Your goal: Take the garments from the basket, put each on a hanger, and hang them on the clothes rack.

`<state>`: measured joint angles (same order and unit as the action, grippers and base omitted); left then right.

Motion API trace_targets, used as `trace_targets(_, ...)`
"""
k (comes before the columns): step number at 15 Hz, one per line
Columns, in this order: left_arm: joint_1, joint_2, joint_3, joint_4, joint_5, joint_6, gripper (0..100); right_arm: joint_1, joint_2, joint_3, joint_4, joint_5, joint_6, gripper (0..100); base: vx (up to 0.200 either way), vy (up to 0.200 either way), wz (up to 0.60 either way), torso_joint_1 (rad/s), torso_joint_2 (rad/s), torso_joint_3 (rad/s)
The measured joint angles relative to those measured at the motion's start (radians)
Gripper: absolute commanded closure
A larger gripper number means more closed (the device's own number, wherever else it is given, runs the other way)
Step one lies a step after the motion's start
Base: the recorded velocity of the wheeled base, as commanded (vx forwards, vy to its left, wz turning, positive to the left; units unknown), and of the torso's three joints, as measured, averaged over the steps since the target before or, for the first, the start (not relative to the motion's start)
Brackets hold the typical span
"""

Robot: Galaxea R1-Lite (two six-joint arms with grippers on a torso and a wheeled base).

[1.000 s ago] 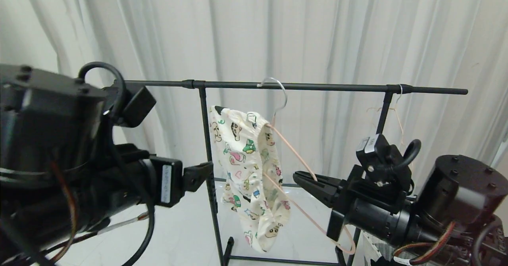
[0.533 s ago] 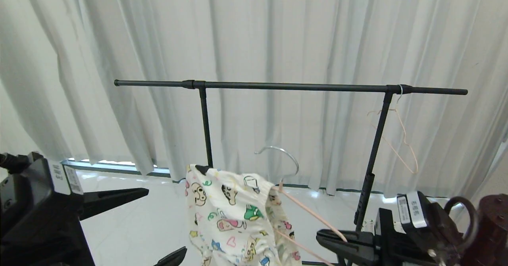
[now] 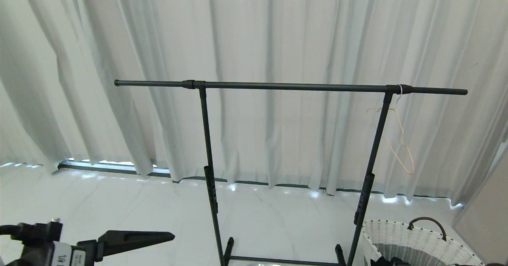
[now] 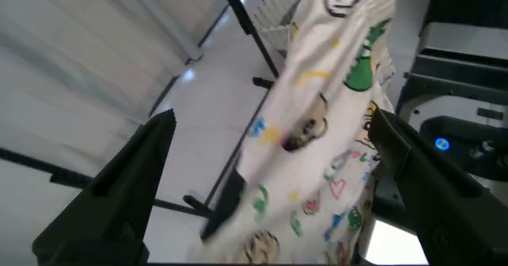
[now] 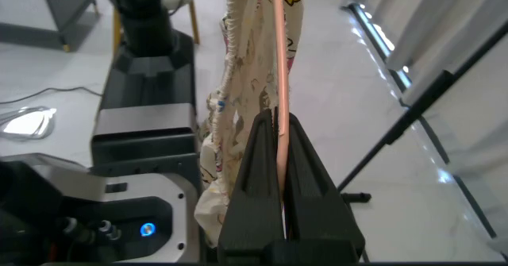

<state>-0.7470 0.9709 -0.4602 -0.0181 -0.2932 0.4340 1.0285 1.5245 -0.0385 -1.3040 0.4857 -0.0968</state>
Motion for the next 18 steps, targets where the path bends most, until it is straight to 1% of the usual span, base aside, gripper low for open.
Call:
trace_targets(2, -0.002, 0.033, 0.007, 0.000, -0.042, 0.007, 0, 0.039, -0.001, -0.002, 0.000, -0.001, -0.004, 100, 0.000, 0.000, 0.00, 0.000, 0.00, 0.000)
trace_targets(4, -0.015, 0.070, 0.013, 0.000, -0.064, 0.028, 0, 0.053, -0.001, -0.005, 0.000, -0.001, -0.007, 100, 0.000, 0.000, 0.00, 0.000, 0.00, 0.000)
trace_targets(6, -0.033, 0.099, 0.016, 0.000, -0.068, 0.051, 0, 0.057, -0.002, -0.006, 0.000, -0.003, -0.007, 100, 0.000, 0.000, 0.00, 0.000, 0.00, 0.000)
trace_targets(8, -0.050, 0.112, 0.024, 0.000, -0.069, 0.056, 0, 0.057, -0.001, -0.009, 0.001, -0.004, -0.007, 100, 0.000, 0.000, 0.00, 0.000, 0.00, 0.000)
trace_targets(10, -0.056, 0.120, 0.043, 0.000, -0.065, 0.072, 0, 0.057, -0.001, -0.021, 0.001, -0.006, -0.007, 100, 0.000, 0.000, 0.00, 0.000, 0.00, 0.000)
trace_targets(12, -0.058, 0.128, 0.053, 0.000, -0.062, 0.073, 0, 0.057, -0.001, -0.031, 0.003, -0.007, -0.007, 100, 0.000, 0.000, 0.00, 0.000, 0.00, 0.000)
trace_targets(13, -0.057, 0.137, 0.053, 0.000, -0.060, 0.072, 100, 0.057, -0.001, -0.036, 0.003, -0.008, -0.007, 100, 0.000, 0.000, 0.00, 0.000, 0.00, 0.000)
trace_targets(18, -0.056, 0.163, 0.055, -0.001, -0.059, 0.074, 100, 0.056, -0.001, -0.047, 0.002, -0.010, -0.007, 100, 0.000, 0.000, 0.00, 0.000, 0.00, 0.000)
